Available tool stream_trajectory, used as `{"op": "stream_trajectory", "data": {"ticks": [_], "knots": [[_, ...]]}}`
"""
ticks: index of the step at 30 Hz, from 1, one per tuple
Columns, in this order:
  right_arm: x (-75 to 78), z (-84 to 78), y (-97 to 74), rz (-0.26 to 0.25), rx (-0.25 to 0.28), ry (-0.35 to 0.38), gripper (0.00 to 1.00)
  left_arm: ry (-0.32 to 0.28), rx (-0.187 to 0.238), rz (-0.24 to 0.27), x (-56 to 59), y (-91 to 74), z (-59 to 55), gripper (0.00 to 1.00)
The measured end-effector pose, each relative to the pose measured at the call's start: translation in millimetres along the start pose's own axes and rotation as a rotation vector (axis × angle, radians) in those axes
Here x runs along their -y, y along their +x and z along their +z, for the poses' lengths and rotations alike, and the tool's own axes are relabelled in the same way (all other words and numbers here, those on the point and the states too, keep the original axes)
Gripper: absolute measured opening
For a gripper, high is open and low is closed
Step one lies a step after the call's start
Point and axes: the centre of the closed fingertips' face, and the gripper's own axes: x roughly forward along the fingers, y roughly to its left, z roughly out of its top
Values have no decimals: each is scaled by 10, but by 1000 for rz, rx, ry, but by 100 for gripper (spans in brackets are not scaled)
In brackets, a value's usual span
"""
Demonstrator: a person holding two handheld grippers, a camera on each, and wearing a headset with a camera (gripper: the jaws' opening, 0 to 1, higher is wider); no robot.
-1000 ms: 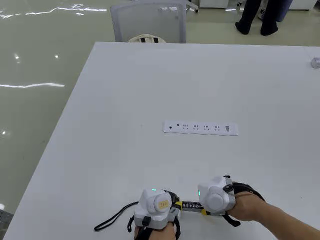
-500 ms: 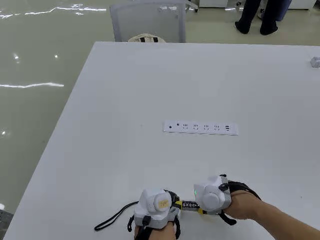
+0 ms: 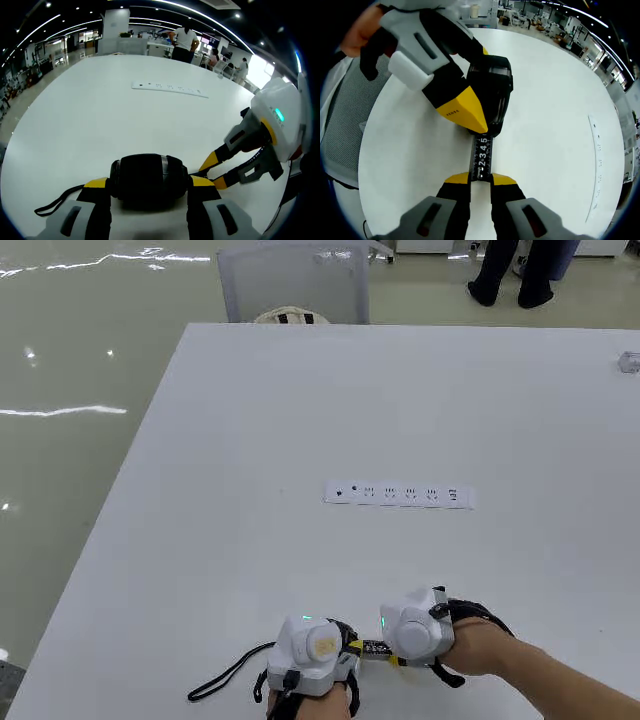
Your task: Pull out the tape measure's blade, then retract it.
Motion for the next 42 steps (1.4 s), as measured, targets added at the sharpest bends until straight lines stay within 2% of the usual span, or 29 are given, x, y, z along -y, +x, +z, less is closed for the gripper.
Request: {"op": "stream_trajectory", "data": {"ticks": [42], "knots": [[28,217,117,25,25,14,14,6,8,2,0,12,-6,57]]}}
